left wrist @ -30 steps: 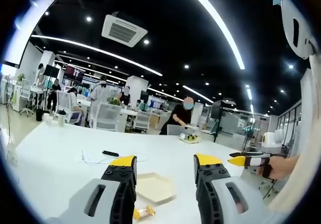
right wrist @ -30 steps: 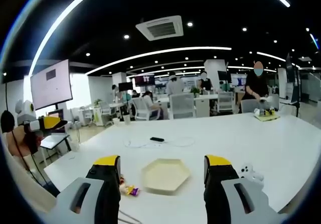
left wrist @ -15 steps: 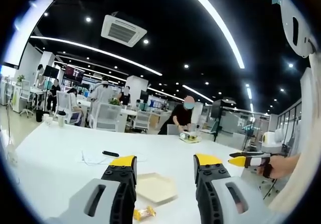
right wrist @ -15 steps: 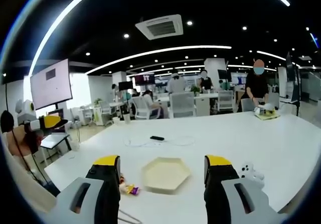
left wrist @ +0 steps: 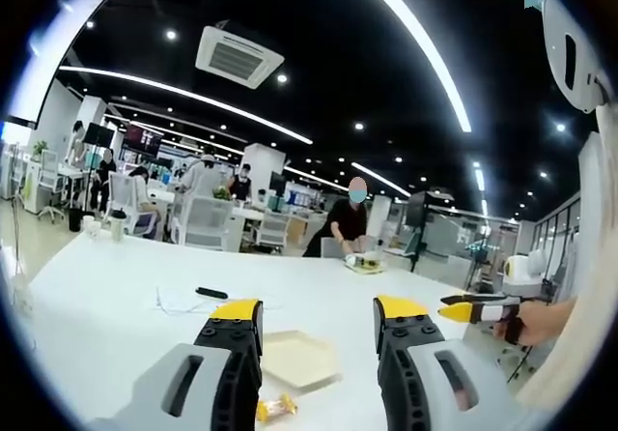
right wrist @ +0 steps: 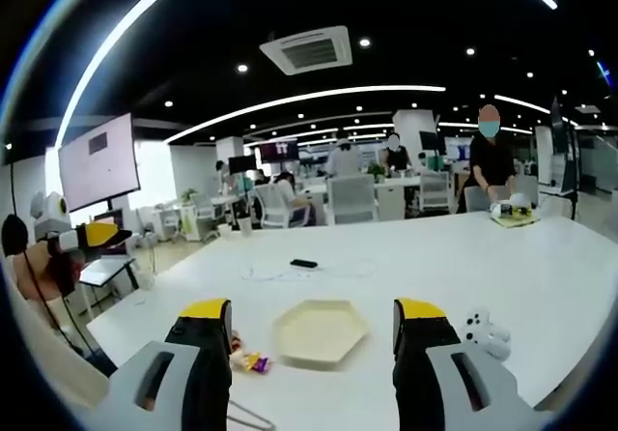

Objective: Place the target food into the container with the food tongs after gripping and lifting it, then release it inside without dropping or visibly crushing the food.

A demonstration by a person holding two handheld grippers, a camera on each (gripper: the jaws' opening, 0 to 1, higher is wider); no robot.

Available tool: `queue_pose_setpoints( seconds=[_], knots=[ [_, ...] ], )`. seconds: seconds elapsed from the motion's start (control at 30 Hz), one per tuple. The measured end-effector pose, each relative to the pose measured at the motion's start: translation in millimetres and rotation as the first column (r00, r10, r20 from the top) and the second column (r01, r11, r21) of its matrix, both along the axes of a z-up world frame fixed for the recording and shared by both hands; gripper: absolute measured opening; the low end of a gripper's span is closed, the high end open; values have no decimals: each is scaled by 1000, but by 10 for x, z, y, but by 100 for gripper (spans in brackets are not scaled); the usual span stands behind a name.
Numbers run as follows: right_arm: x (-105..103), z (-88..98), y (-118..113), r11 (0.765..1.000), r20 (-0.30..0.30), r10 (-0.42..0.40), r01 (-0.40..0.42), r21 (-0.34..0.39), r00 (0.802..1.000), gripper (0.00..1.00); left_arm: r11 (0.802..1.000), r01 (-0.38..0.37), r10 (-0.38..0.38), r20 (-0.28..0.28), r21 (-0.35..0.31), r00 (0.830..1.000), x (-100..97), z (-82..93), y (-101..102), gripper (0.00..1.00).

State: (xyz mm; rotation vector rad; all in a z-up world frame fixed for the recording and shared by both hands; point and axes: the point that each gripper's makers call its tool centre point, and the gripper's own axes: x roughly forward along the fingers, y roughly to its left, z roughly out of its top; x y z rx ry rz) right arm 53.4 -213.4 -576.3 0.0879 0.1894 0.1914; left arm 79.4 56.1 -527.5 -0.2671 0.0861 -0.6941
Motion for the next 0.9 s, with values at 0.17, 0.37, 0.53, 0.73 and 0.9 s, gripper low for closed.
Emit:
queue_pose_setpoints(
  seconds=[0.17,0.37,0.53,0.73,0.9],
  knots=[
    [-7,-4,1,1000,-2,1,-1,0,1000,69,1000,4,-4,-2,-1,1000,-10,-11,-10,45],
    [-15,28,3,1000,9,2,-2,1,1000,69,1000,14,-14,6,11,1000,-12,-13,-20,45],
    [-100,11,-13,1000,14,-7,7,8,1000,69,996,30,-31,10,83,999,-37,-147,0,44],
    [-162,-76,-37,1000,-11,-10,10,10,1000,69,985,85,-77,-53,151,996,-121,-521,-20,45],
    [-148,-58,-20,1000,-10,-4,4,6,1000,69,974,170,-152,-121,152,981,-234,-812,-149,44]
  ],
)
